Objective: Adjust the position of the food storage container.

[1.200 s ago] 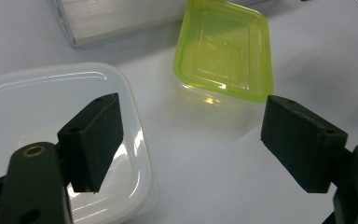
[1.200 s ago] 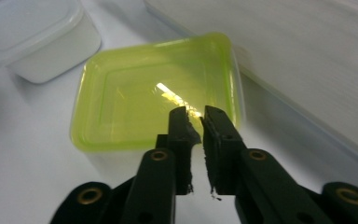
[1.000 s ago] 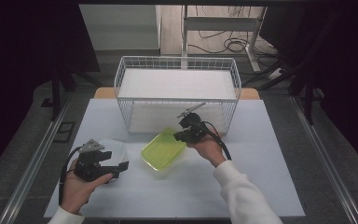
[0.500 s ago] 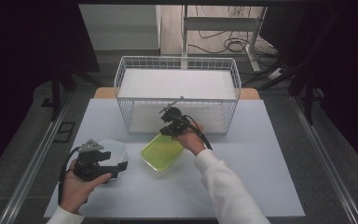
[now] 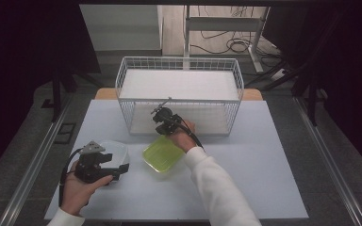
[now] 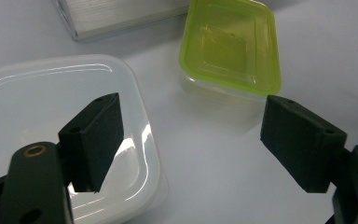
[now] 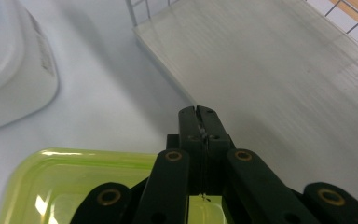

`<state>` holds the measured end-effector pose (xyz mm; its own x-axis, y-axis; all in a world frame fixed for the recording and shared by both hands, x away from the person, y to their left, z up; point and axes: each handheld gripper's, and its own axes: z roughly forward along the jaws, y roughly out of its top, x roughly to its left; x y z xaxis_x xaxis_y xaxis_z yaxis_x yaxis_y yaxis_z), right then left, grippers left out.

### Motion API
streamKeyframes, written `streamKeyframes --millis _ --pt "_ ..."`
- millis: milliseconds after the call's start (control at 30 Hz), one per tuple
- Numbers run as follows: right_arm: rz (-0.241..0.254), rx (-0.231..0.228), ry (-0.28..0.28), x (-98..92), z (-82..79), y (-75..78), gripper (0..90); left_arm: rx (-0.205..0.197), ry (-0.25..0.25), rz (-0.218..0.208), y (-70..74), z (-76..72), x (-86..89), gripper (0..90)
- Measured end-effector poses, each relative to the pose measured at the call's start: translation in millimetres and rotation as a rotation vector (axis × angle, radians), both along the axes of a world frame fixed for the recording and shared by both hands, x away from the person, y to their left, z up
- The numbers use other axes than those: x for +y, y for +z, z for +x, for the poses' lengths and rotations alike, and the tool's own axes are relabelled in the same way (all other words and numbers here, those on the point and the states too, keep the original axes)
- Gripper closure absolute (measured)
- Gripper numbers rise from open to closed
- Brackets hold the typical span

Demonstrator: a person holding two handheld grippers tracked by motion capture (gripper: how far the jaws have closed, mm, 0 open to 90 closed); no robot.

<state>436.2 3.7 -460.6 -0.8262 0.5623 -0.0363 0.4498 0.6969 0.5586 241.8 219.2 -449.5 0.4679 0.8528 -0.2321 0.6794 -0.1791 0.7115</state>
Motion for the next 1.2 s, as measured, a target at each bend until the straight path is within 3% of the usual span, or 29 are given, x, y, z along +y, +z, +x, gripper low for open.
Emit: streamKeyframes --millis 233,367,567,867,1067,1200 --pt "-0.056 0.0 0.003 1.1 4.4 -9.7 88.6 0.003 -0.001 0.002 -1.4 0.1 -0.2 20.5" --pt "-0.049 0.007 -0.003 -1.7 5.1 -11.3 88.7 0.004 -0.003 0.003 -1.6 0.0 -0.6 20.5" --pt "-0.083 0.001 -0.004 -8.0 2.0 -11.8 88.7 0.006 -0.002 0.002 -1.7 -0.1 -1.6 20.5" --pt "-0.066 -0.003 -0.049 -34.2 -12.9 -11.6 88.7 0.004 -0.011 0.011 -0.6 -2.3 -7.1 20.5" --pt "-0.101 0.01 -0.059 -50.9 -21.4 -12.3 88.7 0.007 -0.017 0.015 -1.4 -1.8 -9.9 20.5" --pt "-0.094 0.018 -0.059 -62.8 -27.2 -13.8 88.7 0.012 -0.015 0.014 -3.0 -0.5 -10.0 20.5"
